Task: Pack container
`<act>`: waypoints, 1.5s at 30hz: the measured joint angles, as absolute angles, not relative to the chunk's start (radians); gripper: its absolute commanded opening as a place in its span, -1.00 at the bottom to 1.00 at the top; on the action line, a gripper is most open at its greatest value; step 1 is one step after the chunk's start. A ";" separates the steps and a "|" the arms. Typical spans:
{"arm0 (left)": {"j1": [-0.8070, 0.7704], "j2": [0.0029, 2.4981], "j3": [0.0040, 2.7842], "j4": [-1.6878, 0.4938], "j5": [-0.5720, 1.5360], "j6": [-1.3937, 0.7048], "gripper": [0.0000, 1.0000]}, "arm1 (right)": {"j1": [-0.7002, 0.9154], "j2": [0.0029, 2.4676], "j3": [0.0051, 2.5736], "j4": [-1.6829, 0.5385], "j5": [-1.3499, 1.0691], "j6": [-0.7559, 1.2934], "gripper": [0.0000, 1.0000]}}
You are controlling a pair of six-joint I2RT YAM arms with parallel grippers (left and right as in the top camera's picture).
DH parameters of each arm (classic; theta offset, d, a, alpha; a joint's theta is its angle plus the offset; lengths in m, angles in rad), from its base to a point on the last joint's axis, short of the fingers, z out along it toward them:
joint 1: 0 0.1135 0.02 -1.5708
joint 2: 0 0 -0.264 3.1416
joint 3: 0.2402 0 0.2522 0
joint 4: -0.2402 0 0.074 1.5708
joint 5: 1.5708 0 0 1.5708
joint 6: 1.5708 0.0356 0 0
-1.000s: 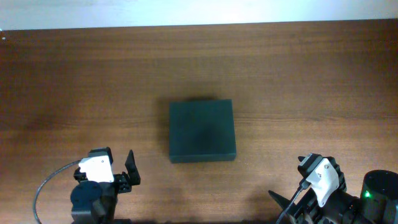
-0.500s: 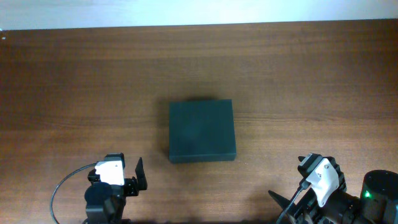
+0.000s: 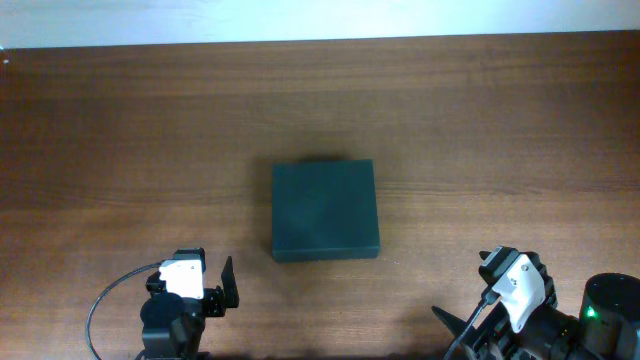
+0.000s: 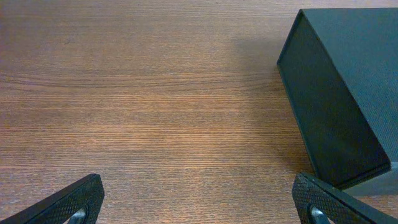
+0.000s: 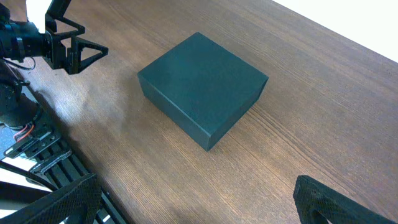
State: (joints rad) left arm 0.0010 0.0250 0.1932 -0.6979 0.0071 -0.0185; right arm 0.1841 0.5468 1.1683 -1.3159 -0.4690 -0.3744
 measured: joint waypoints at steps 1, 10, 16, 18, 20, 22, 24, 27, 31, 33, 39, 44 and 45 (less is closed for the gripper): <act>0.001 0.025 0.193 -0.698 0.007 -0.019 0.98 | 0.184 0.547 1.168 -1.316 -0.469 -0.374 0.98; 0.001 0.025 0.193 -0.698 0.007 -0.019 0.98 | 0.184 0.547 1.168 -1.316 -0.469 -0.374 0.98; 0.001 0.025 0.193 -0.698 0.007 -0.019 0.98 | 0.184 0.547 1.168 -1.316 -0.469 -0.374 0.98; 0.001 0.025 0.193 -0.698 0.007 -0.019 0.98 | 0.184 0.547 1.168 -1.316 -0.469 -0.374 0.98; 0.001 0.025 0.193 -0.698 0.007 -0.019 0.98 | 0.184 0.547 1.168 -1.318 -0.469 -0.373 0.97; 0.001 0.025 0.193 -0.698 0.007 -0.019 0.98 | 0.184 0.547 1.168 -1.329 -0.469 -0.374 0.98; 0.001 0.025 0.193 -0.698 0.007 -0.019 0.98 | 0.184 0.547 1.168 -1.332 -0.469 -0.374 0.97; 0.001 0.025 0.193 -0.698 0.007 -0.019 0.98 | 0.184 0.542 1.167 -1.323 -0.458 -0.374 0.98; 0.001 0.025 0.193 -0.698 0.007 -0.019 0.98 | 0.178 0.494 1.126 -1.241 -0.403 -0.372 0.97; 0.001 0.025 0.192 -0.698 0.007 -0.019 0.98 | 0.169 0.461 1.088 -1.194 -0.357 -0.353 0.97; 0.001 0.025 0.192 -0.697 0.007 -0.019 0.98 | 0.156 0.367 0.947 -1.076 -0.186 -0.237 0.97; 0.001 0.025 0.192 -0.696 0.007 -0.019 0.98 | 0.155 0.296 0.804 -1.003 -0.115 -0.205 0.98; 0.001 0.025 0.192 -0.696 0.007 -0.019 0.98 | 0.155 0.286 0.772 -0.987 -0.108 -0.202 0.98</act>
